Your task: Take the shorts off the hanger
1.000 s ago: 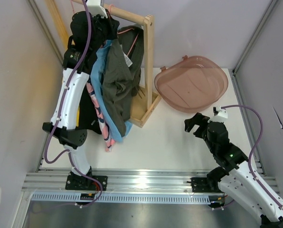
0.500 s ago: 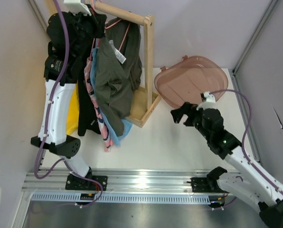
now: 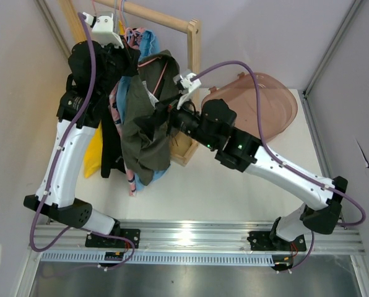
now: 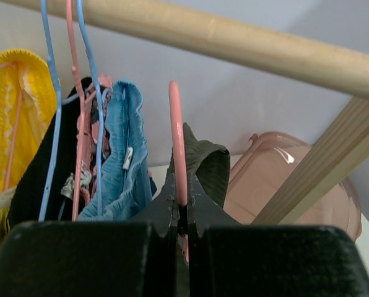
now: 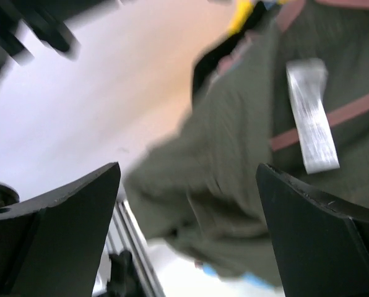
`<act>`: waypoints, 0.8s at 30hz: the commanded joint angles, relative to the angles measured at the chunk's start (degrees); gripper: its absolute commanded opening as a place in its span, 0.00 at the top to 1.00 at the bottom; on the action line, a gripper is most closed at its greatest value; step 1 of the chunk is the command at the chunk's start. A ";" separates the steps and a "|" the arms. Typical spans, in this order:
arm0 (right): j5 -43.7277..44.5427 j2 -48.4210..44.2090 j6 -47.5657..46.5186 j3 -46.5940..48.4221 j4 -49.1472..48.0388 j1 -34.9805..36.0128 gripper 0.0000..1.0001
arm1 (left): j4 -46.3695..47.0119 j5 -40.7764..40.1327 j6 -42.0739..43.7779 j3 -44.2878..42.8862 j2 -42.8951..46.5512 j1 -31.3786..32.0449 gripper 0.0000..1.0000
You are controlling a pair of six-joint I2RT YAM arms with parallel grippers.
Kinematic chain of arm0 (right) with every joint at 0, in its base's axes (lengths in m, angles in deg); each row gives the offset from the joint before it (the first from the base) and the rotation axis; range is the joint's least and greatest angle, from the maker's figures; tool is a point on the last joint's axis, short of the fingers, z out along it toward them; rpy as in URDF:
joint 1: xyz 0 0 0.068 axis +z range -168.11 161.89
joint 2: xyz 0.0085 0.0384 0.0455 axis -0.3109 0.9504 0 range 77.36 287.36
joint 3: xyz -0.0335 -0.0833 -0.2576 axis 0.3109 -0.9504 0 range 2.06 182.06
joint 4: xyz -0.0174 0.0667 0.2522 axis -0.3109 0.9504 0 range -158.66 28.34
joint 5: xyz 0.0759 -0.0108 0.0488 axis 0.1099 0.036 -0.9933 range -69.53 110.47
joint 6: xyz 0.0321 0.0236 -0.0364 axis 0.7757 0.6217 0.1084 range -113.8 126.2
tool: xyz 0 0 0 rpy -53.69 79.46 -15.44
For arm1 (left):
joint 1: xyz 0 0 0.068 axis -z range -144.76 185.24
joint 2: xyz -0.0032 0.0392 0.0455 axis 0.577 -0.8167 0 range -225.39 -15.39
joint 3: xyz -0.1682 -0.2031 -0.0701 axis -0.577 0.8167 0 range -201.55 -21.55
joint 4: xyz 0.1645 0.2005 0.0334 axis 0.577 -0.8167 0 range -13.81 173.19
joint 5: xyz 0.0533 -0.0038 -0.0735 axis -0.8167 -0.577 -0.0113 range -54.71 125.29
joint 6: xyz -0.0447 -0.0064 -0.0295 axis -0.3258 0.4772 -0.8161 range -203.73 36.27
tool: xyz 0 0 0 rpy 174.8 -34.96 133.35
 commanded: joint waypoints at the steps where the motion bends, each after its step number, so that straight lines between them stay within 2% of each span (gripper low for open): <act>1: -0.08 4.12 -3.65 6.15 -1.14 1.24 0.01 | 5.37 -0.23 -0.59 1.00 4.57 0.43 1.00; 12: 6.50 7.47 -4.70 6.78 -2.02 1.59 0.01 | 2.82 2.14 -1.82 2.32 9.23 0.43 1.00; 20: 7.66 6.94 -3.91 4.75 -5.79 1.50 0.01 | 2.29 3.11 -2.78 3.72 12.04 0.43 1.00; 23: 5.99 7.03 -2.95 4.49 -6.85 1.59 0.08 | 2.81 3.46 -3.13 4.60 12.05 0.43 1.00; 24: 5.55 7.20 -2.69 4.58 -6.94 1.59 0.16 | 2.99 3.55 -3.22 4.69 11.96 0.43 1.00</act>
